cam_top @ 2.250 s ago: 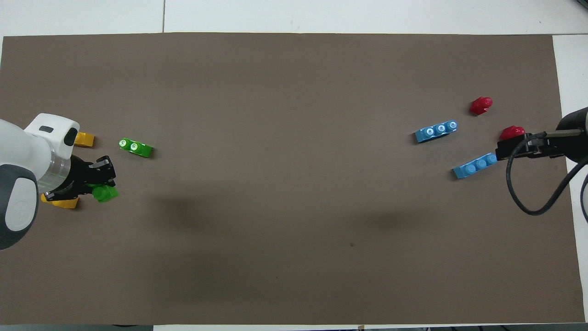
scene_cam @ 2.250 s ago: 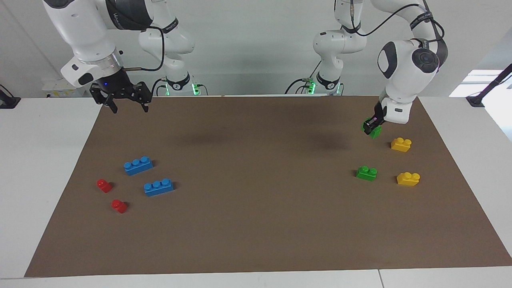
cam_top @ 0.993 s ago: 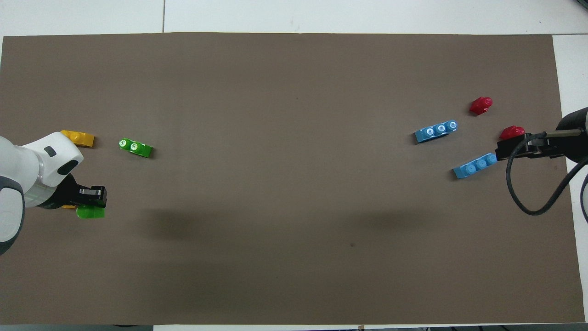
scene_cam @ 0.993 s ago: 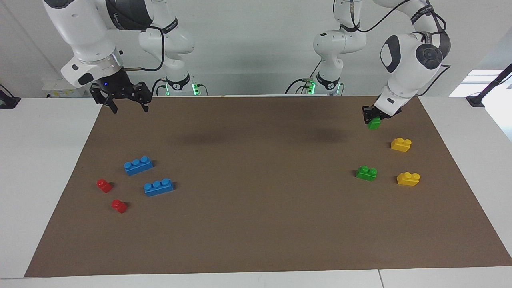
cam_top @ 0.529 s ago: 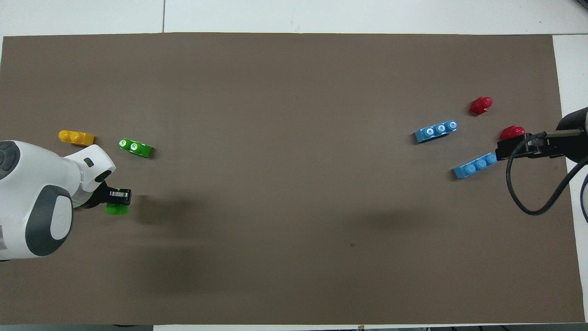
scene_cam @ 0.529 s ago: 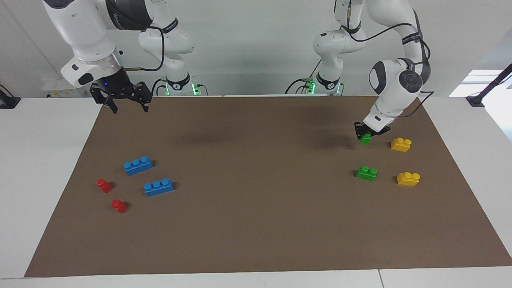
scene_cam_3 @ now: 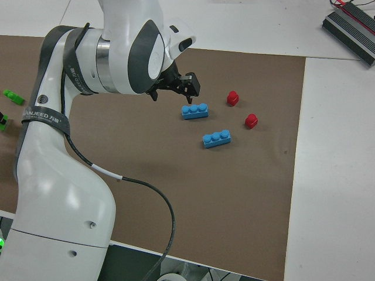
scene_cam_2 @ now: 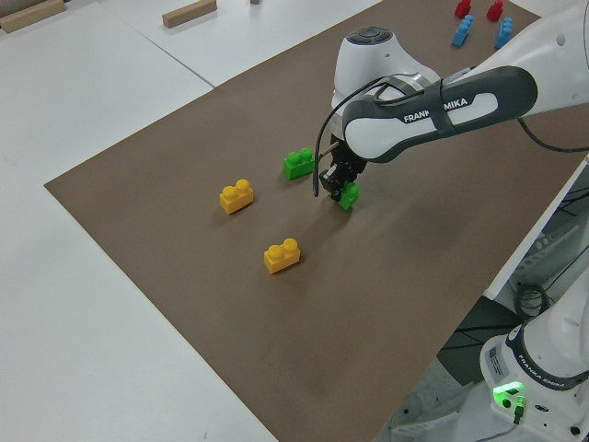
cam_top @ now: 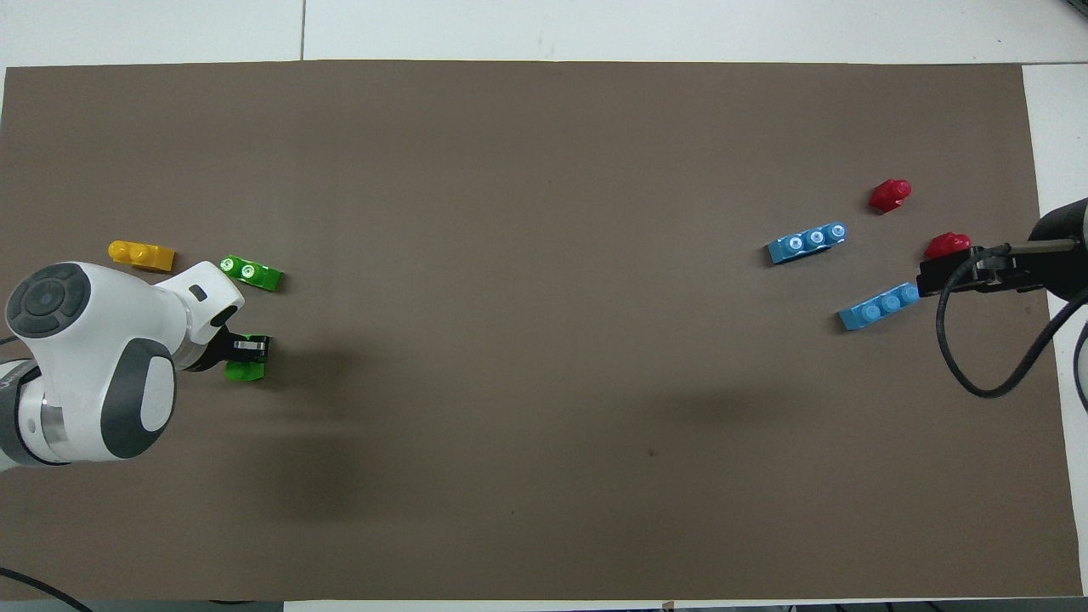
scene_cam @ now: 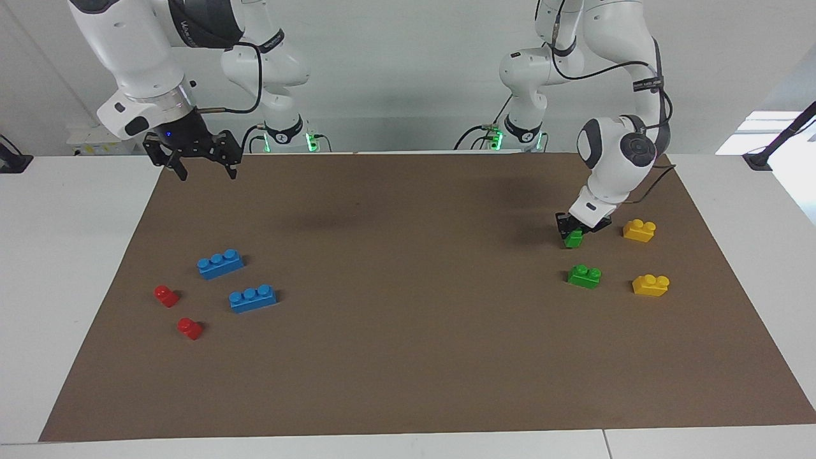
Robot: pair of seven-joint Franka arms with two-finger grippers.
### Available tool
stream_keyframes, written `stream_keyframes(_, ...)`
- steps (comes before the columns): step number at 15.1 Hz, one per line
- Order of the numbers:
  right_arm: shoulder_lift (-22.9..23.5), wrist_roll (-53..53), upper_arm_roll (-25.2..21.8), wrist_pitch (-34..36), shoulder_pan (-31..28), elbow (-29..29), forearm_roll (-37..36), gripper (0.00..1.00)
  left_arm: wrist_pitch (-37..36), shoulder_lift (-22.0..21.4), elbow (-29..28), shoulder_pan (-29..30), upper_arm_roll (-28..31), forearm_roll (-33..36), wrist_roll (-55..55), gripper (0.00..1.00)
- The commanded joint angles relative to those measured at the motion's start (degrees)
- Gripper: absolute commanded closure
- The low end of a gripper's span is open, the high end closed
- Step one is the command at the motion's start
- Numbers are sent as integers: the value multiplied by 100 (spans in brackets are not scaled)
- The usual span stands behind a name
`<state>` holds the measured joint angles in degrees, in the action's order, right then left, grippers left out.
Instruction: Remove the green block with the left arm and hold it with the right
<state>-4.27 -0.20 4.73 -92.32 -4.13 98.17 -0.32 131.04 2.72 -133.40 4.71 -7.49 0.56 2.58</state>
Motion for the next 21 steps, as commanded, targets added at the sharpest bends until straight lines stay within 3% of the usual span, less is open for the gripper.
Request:
stream_keyframes(1,-74,-6,37,4,-53,89,-30,0,80,62,-11,-57,46,-29,-21,1)
stream_keyframes(3,-74,-6,37,4,-53,89,-30,0,-287,-34,286,-66,46,-29,-21,0)
stream_keyframes(8,-74,-6,37,12,-53,89,-30,0,-2729,-534,1885,-66,28,-38,-83,0)
stream_keyframes(12,-74,-6,28,12,-44,89,-30,0,-3224,-1150,2177,-22,55,-47,-100,0)
stream_keyframes(16,-74,-6,37,4,-53,89,-30,0,-3629,-748,3089,-5,46,-65,-100,0)
stream_keyframes(19,-74,-6,37,12,-53,89,-30,0,-3937,-63,4039,-40,37,-47,-100,0)
stream_keyframes(21,-74,-6,37,12,-53,89,-30,0,-3964,297,4251,4,37,-30,-100,0)
